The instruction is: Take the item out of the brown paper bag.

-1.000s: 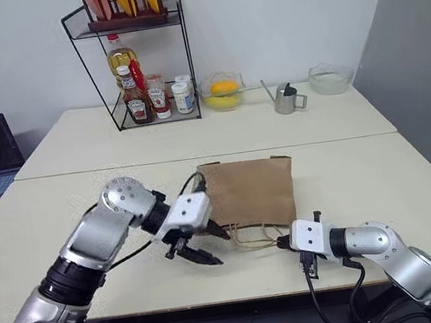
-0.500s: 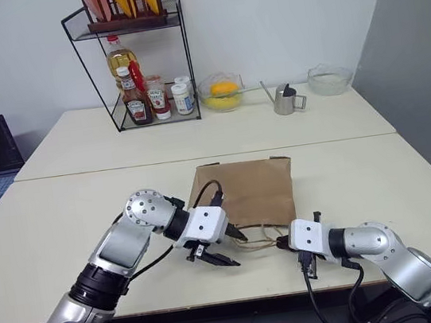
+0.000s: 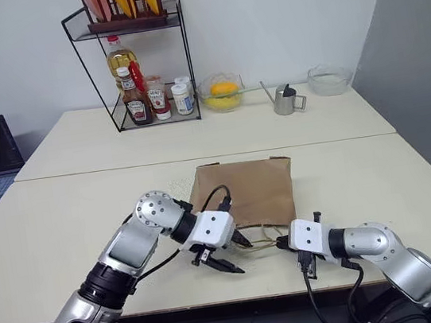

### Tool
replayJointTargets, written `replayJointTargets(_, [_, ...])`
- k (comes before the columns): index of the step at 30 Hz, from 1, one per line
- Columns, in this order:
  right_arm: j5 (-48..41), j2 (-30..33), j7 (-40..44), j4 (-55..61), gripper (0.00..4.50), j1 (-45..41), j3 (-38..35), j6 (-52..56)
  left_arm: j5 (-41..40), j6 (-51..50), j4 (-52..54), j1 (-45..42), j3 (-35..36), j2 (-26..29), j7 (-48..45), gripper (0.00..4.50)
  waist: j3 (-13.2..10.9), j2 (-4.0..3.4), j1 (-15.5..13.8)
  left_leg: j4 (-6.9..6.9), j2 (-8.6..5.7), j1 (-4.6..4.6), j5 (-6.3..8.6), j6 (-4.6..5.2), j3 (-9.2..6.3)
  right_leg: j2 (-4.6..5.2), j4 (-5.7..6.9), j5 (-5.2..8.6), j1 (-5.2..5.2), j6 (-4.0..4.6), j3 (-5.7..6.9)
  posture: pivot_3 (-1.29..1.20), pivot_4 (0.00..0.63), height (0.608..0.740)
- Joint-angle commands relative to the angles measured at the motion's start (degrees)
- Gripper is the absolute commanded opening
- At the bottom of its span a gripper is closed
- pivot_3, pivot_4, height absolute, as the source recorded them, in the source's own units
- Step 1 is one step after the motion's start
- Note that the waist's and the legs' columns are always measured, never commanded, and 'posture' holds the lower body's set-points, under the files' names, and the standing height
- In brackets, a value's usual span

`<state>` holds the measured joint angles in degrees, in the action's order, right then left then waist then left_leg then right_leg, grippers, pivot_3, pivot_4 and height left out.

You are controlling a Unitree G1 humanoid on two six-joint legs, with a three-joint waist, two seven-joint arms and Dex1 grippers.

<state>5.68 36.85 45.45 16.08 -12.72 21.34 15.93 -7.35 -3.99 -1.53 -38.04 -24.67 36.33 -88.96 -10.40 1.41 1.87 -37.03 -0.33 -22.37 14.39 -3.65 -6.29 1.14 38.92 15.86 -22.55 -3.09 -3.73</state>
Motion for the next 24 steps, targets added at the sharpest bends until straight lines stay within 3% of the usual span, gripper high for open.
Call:
replayJointTargets(1, [0.8,0.0,0.1,0.4,0.00,0.2,-0.4,0.2,1.8,2.7,-1.7,-1.9,-1.1,-1.0,0.0,2.49,0.0,0.00,0.0,0.00,0.00,0.00,0.00,0.00,0.00,0.00,0.00,0.00,0.00,0.00,0.00,0.00,0.150,0.740])
replayJointTargets(2, [0.8,0.0,0.1,0.4,0.00,0.3,-0.4,0.1,2.4,3.6,-2.5,-2.2,-1.3,-1.3,0.2,2.49,0.0,0.00,0.0,0.00,0.00,0.01,0.00,0.00,0.00,0.00,0.00,0.00,0.00,0.00,0.00,0.00,0.150,0.740])
replayJointTargets(5, [0.8,0.0,0.0,0.3,0.00,0.3,-0.5,0.1,3.2,5.0,-4.3,-3.0,-1.2,-2.4,1.1,1.89,0.0,0.00,0.0,0.01,0.00,0.02,0.00,0.00,0.00,0.00,0.00,0.00,0.01,0.00,-0.01,0.00,0.150,0.740])
replayJointTargets(11, [1.0,0.1,0.0,0.4,0.00,0.8,-0.4,-0.2,2.5,4.0,-6.1,-5.6,0.7,-3.2,2.1,0.04,0.0,0.00,0.0,0.00,0.00,0.03,0.00,0.00,-0.01,0.00,-0.01,0.00,0.03,0.00,0.00,0.00,0.150,0.740])
replayJointTargets(15, [1.5,-0.1,-0.2,0.2,0.00,0.9,0.2,-0.7,0.2,-0.1,-4.6,-6.8,2.5,-3.3,2.8,0.04,0.0,0.00,0.0,0.00,0.00,0.03,0.00,0.00,-0.02,0.00,-0.01,0.01,0.04,-0.01,0.01,0.00,0.150,0.740])
replayJointTargets(20, [3.2,0.5,-0.1,-1.1,0.00,0.8,1.0,-3.1,-3.9,-12.6,-5.7,-11.6,7.1,-5.0,6.8,0.04,0.0,0.02,0.0,-0.01,0.00,0.03,0.00,0.00,-0.06,0.00,-0.01,0.01,0.06,-0.02,0.05,0.00,0.150,0.740])
replayJointTargets(24, [4.9,1.0,0.4,-1.7,0.00,0.7,1.6,-5.3,-3.8,-14.3,-10.0,-15.7,9.5,-5.3,9.4,0.04,0.0,0.02,0.1,0.02,-0.01,0.12,0.00,0.00,-0.05,-0.01,-0.01,0.15,0.11,-0.25,0.04,0.00,0.150,0.740])
